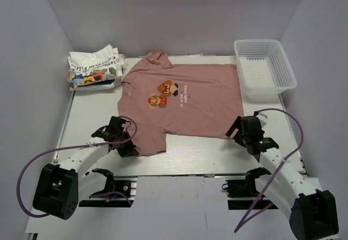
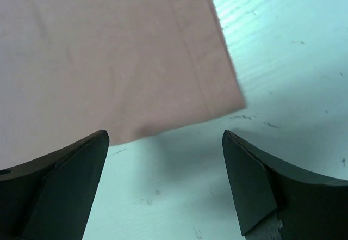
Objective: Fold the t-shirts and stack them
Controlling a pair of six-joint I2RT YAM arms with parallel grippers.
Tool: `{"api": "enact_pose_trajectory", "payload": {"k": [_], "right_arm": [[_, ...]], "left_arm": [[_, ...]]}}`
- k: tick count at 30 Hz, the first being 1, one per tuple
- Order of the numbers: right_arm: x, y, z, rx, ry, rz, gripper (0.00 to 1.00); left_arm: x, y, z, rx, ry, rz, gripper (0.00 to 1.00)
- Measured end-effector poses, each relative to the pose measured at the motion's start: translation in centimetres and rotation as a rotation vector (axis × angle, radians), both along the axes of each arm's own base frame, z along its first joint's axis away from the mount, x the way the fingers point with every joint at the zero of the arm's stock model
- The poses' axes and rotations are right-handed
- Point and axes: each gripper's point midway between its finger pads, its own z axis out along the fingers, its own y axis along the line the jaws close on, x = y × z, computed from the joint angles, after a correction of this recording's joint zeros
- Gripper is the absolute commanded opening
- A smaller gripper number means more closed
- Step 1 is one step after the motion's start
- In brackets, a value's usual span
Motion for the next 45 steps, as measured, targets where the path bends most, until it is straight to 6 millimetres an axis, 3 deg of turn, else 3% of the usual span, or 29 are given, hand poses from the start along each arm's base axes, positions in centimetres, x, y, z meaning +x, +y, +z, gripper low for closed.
{"api": "enact_pose_trajectory", "payload": {"k": [9,12,15,16,18,19,22,26,30,39,45], "right_arm": [[-1.1,-1.3,-1.9,-0.029,0.054,-0.074,0.90],[-0.4,-1.5,-2.2,-0.045,0.053,-0.087,0.90],[0.6,-1.6,-2.2,-0.059,0.054,-0.098,0.75],[0.9,-1.6,-2.3,-0.062,0.057,-0.099,0.57],[1.3,-1.5,-2.5,-0.066,0.064,-0.102,0.34],[1.3,-1.5,-2.7,-0.060,0.068,-0.109,0.16],[1.3,-1.4,-2.8,-0.061,0.072,-0.098,0.01],[1.4,-1.3,-2.5,-0.067,0.073,-0.082,0.00],[2.3,-0.9,-0.9,-0.071,0.060,-0.053,0.00],[7.1,0.3,3.8,-0.086,-0.019,-0.014,0.00],[10.6,0.4,5.4,-0.119,-0.027,-0.029,0.00]], "left_arm": [[2.0,-1.1,2.0,-0.046,-0.148,-0.095,0.00],[2.9,-1.8,3.1,-0.079,-0.208,-0.128,0.00],[3.4,-2.5,3.9,-0.117,-0.255,-0.163,0.00],[3.6,-2.8,4.2,-0.128,-0.268,-0.173,0.00],[4.1,-3.3,5.0,-0.151,-0.300,-0.191,0.00],[4.4,-3.4,5.4,-0.158,-0.316,-0.197,0.00],[5.9,-4.2,7.3,-0.186,-0.391,-0.212,0.00],[8.4,-5.2,9.9,-0.225,-0.498,-0.226,0.00],[11.5,-5.5,11.9,-0.216,-0.554,-0.209,0.00],[19.6,-4.7,16.2,-0.076,-0.709,-0.119,0.00],[26.0,-4.2,19.4,0.024,-0.822,-0.087,0.00]]}}
